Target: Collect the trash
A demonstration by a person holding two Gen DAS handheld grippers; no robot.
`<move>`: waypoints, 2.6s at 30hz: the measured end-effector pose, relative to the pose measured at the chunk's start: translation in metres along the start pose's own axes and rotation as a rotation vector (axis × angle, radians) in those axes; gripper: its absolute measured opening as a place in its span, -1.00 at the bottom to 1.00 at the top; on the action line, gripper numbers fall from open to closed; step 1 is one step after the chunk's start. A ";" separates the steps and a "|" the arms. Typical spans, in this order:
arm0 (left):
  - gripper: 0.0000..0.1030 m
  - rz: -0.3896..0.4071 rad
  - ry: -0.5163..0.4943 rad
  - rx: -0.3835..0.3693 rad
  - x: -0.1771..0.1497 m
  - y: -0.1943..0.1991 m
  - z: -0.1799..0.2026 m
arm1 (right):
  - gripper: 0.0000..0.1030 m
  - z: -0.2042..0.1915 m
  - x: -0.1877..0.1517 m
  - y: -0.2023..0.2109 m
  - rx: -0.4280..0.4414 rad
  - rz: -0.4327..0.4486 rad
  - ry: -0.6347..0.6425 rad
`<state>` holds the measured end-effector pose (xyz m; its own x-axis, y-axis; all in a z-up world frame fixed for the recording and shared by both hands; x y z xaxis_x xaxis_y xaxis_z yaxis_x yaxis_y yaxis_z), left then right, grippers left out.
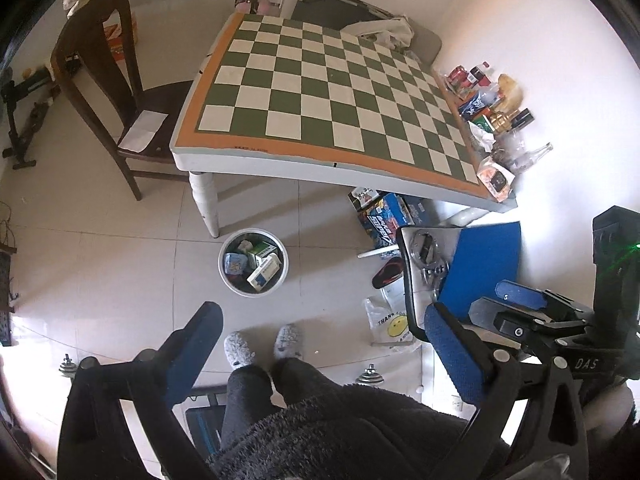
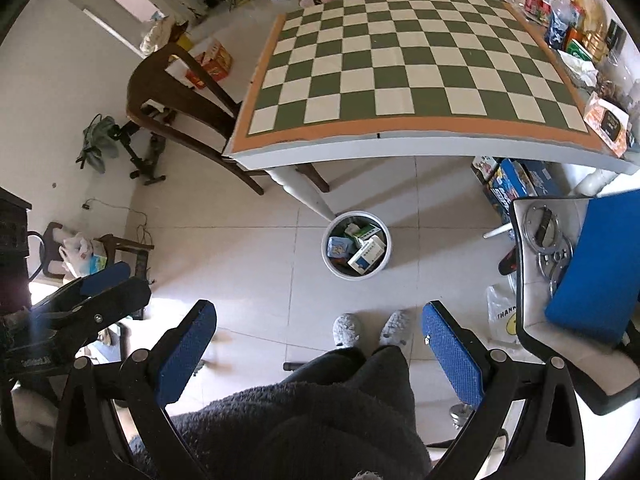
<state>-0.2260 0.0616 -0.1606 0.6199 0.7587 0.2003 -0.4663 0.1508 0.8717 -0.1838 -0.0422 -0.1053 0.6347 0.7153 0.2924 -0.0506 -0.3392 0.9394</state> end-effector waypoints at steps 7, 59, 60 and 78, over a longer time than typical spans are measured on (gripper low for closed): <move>1.00 -0.001 0.002 -0.008 -0.002 0.002 -0.001 | 1.00 -0.004 -0.003 0.004 0.009 -0.010 0.011; 1.00 -0.013 -0.005 -0.006 -0.010 0.005 -0.007 | 1.00 -0.005 -0.026 0.005 0.030 -0.040 0.048; 1.00 -0.014 -0.005 -0.004 -0.008 0.005 -0.007 | 1.00 -0.006 -0.028 0.005 0.030 -0.039 0.047; 1.00 -0.017 -0.001 -0.005 -0.010 0.006 -0.009 | 1.00 -0.005 -0.024 0.005 0.032 -0.042 0.046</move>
<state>-0.2406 0.0603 -0.1614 0.6284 0.7553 0.1859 -0.4588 0.1670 0.8727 -0.2030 -0.0585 -0.1069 0.5999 0.7561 0.2614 0.0006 -0.3271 0.9450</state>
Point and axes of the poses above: each gripper's, at about its wrist camera, not at the fingertips, and y roughly against the way its jaws point, z to its right, x to its top, the point moved 8 cm from there along -y, roughly the way its jaws point, and after that the axes turned 14 degrees about y, right-handed, at the moved point
